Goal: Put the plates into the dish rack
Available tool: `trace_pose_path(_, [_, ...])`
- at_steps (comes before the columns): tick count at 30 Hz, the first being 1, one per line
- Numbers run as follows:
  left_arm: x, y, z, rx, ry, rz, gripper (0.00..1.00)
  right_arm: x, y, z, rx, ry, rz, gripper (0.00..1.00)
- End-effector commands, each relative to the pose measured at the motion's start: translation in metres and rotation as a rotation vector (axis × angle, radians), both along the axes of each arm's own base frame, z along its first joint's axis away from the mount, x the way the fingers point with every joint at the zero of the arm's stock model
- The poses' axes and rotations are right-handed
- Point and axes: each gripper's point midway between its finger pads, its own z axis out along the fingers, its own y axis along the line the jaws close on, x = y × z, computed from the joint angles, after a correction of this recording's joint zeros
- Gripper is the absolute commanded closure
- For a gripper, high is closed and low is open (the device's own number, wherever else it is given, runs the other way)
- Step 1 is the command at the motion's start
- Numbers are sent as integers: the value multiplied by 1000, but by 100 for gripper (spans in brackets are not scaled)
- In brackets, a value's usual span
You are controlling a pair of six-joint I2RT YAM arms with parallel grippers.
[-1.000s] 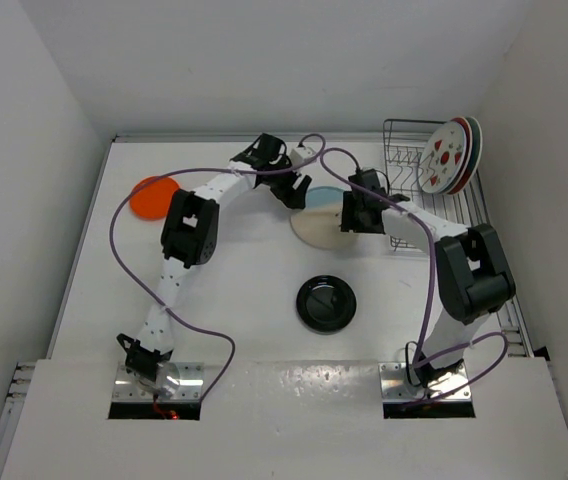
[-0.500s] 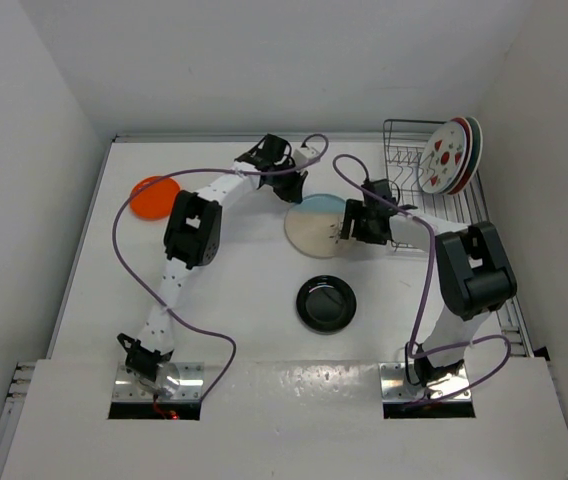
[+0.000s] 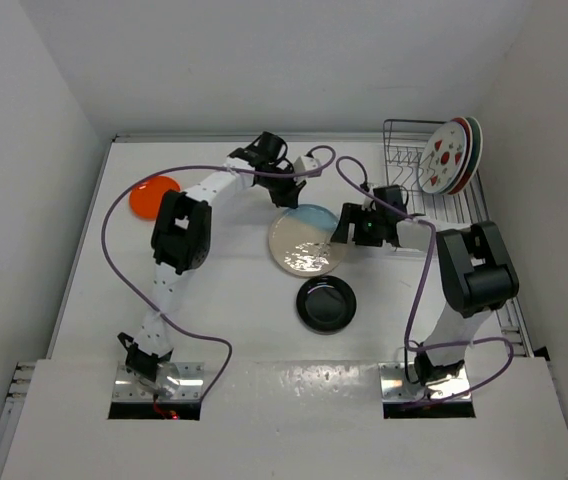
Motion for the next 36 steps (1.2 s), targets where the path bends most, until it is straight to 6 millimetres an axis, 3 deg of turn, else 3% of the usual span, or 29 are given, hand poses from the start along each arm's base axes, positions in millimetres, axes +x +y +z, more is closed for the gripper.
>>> trace_pose_path(1, [-8, -16, 63, -102, -124, -123, 100, 14, 19, 4, 106, -60, 47, 22])
trace_pose_path(4, [-12, -19, 77, -135, -128, -134, 100, 12, 26, 1, 153, -61, 71, 22])
trace_pose_path(8, [-14, -22, 83, -159, -114, -134, 100, 16, 39, 12, 248, -158, 102, 22])
trace_pose_path(10, [-14, -24, 88, -172, -113, -133, 100, 4, 52, 11, 335, -125, 142, 28])
trace_pose_path(11, [-13, -25, 92, -176, -122, -134, 100, 8, 59, 19, 366, -156, 164, 33])
trace_pose_path(12, [-10, -26, 97, -186, -130, -127, 100, 7, 63, 18, 387, -143, 174, 48])
trace_pose_path(15, [-3, -27, 102, -187, -150, -97, 100, 8, 70, 29, 434, -169, 182, 77])
trace_pose_path(19, [10, -23, 109, -166, -193, -47, 100, 15, 69, 59, 444, -294, 207, 99])
trace_pose_path(21, [22, -14, 112, -150, -210, 8, 100, 19, 68, 73, 446, -339, 209, 100])
trace_pose_path(22, [29, -15, 125, -161, -243, 25, 100, 22, 69, 84, 446, -371, 220, 100])
trace_pose_path(24, [49, 2, 131, -140, -266, 125, 97, 29, 72, 102, 455, -414, 230, 100])
trace_pose_path(26, [67, 9, 149, -129, -317, 220, 74, 34, 71, 119, 453, -463, 237, 100])
trace_pose_path(27, [83, 29, 155, -74, -365, 325, 37, 41, 71, 141, 452, -520, 246, 100])
trace_pose_path(29, [99, 52, 186, -54, -444, 445, 12, 50, 66, 154, 407, -560, 222, 100])
trace_pose_path(30, [105, 68, 198, -19, -486, 532, 0, 59, 67, 171, 393, -600, 223, 100])
trace_pose_path(32, [116, 102, 234, -15, -564, 649, 0, 79, 58, 195, 311, -645, 196, 100])
trace_pose_path(34, [119, 135, 254, 47, -630, 782, 0, 90, 51, 211, 247, -661, 185, 100])
trace_pose_path(35, [121, 154, 263, 70, -660, 847, 0, 101, 47, 234, 212, -722, 186, 100])
trace_pose_path(36, [121, 172, 267, 125, -690, 888, 0, 106, 43, 241, 193, -731, 177, 100])
